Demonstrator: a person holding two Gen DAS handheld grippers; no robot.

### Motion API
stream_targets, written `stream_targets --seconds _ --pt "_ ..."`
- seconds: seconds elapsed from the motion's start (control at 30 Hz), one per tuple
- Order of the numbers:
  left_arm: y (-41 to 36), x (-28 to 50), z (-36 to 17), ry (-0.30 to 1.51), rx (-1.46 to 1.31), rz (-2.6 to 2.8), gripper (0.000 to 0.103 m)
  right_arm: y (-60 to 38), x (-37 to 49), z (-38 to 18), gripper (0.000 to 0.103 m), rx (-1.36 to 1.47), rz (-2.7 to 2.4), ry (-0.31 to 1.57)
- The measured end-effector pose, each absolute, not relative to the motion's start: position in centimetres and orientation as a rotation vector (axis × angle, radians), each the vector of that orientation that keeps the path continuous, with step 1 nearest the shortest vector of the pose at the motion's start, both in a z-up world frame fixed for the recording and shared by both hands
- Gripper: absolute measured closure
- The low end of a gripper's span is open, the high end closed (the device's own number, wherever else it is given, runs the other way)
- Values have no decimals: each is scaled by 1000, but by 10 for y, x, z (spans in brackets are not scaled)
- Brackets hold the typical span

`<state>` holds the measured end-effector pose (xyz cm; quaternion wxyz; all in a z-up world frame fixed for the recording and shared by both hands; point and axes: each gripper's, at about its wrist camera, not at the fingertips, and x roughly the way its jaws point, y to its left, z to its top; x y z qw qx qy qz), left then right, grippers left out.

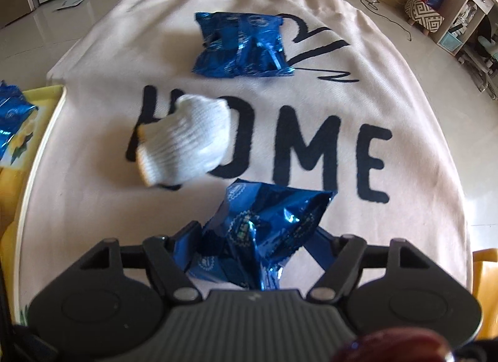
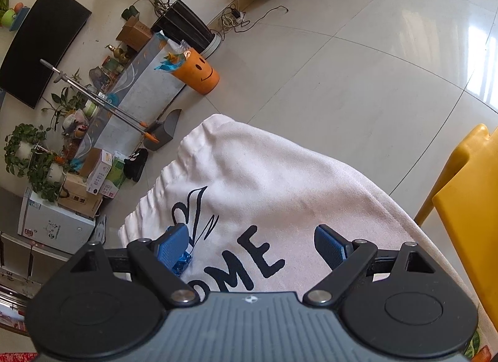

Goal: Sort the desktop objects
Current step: 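Lower the left tool onto the crumpled blue foil packet and close it, then close the right tool on the white knit glove while the left tool holds the blue packet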

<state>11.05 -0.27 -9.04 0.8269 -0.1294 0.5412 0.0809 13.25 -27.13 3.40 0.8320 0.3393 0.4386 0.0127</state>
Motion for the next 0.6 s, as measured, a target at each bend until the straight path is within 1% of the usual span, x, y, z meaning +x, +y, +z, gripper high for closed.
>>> stream_targets --seconds 0.3,0.6 --pt "62 63 -86 1209 -328 244 31 -211 137 15 15 602 186 1040" --pt "67 57 -91 1202 -345 223 29 -147 132 -5 15 428 336 1085"
